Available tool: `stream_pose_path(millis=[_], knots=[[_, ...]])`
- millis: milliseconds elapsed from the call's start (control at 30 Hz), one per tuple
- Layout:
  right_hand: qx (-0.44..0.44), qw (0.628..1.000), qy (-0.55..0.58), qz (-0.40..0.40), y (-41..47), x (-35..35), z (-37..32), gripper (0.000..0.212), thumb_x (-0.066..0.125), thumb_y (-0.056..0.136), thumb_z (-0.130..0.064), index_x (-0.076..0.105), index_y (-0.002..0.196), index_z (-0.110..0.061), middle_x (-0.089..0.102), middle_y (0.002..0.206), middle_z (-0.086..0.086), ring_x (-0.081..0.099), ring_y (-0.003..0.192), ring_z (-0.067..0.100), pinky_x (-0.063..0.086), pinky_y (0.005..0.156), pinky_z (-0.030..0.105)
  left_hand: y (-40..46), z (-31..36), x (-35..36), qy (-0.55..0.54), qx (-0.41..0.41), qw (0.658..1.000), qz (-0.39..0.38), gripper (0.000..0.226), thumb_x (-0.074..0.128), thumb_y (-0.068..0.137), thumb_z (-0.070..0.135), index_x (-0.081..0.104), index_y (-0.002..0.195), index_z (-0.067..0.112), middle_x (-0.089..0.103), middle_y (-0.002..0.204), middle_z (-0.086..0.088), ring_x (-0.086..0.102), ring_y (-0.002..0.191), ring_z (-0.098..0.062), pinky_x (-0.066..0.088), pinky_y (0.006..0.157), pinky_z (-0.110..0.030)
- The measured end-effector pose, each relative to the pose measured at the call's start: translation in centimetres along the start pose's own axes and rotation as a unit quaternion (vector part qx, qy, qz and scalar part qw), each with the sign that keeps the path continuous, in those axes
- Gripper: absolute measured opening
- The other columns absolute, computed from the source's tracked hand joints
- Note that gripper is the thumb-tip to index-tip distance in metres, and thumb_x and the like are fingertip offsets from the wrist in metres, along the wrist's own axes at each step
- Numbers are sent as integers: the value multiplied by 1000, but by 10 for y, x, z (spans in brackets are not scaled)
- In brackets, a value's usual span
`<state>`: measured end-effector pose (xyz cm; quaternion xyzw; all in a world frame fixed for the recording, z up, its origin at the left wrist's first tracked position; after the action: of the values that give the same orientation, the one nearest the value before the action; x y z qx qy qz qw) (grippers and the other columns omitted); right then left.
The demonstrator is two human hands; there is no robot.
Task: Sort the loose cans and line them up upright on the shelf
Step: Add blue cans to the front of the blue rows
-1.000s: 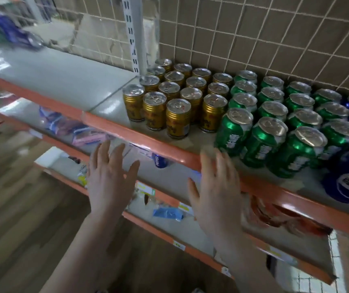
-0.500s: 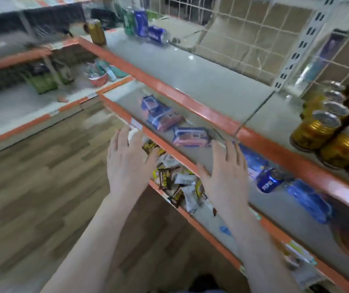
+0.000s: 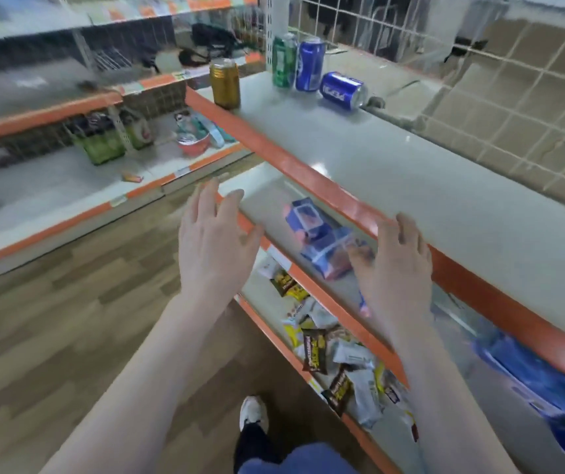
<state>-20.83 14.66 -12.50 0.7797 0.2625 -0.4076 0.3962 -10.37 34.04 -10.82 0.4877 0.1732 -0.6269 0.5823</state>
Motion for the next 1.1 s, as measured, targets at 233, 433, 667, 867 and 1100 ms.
stream_pose_path(millis=[233,433,667,867,1100], knots=[[29,999,-6,-22,125,64,-60,52,61,88,-26,47,134,-6,40,140,25,36,130,43,28,105,49,151,-52,12,10,22,1000,-4,53,53,92,42,45,136,14,30,151,-13,22,140,-33,23,112,-47],[61,997,-23,-28,192,106,-97,55,55,92,-31,38,141,-11,29,149,20,26,138,35,20,111,42,264,-80,31,-3,73,997,-12,55,53,92,42,41,139,14,26,152,-15,20,140,-33,16,114,-44],[138,988,-65,-1,251,162,-133,57,53,93,-33,36,142,-12,28,150,20,24,139,34,19,112,41,384,-110,65,-44,141,988,-55,62,59,88,41,39,140,16,25,150,-20,23,137,-36,17,111,-43],[180,977,-113,20,290,187,-134,57,59,89,-29,41,139,-7,35,143,25,33,134,38,25,110,45,435,-113,96,-38,176,976,-126,61,65,83,39,45,135,16,39,139,-22,36,126,-40,29,102,-47],[187,970,-150,38,330,196,-97,60,61,85,-28,41,137,-6,43,134,23,39,126,37,31,104,43,446,-109,115,-160,148,956,-198,61,68,79,20,42,134,26,43,125,-9,47,112,-29,34,83,-30]])
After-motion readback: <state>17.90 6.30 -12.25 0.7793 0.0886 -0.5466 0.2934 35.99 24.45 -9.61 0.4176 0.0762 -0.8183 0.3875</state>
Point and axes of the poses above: each hand's wrist, its own y-axis towards the middle knuckle, its own x-axis out of the palm, z = x × y, the point moved 4 cm from there along y, towards the middle knuckle
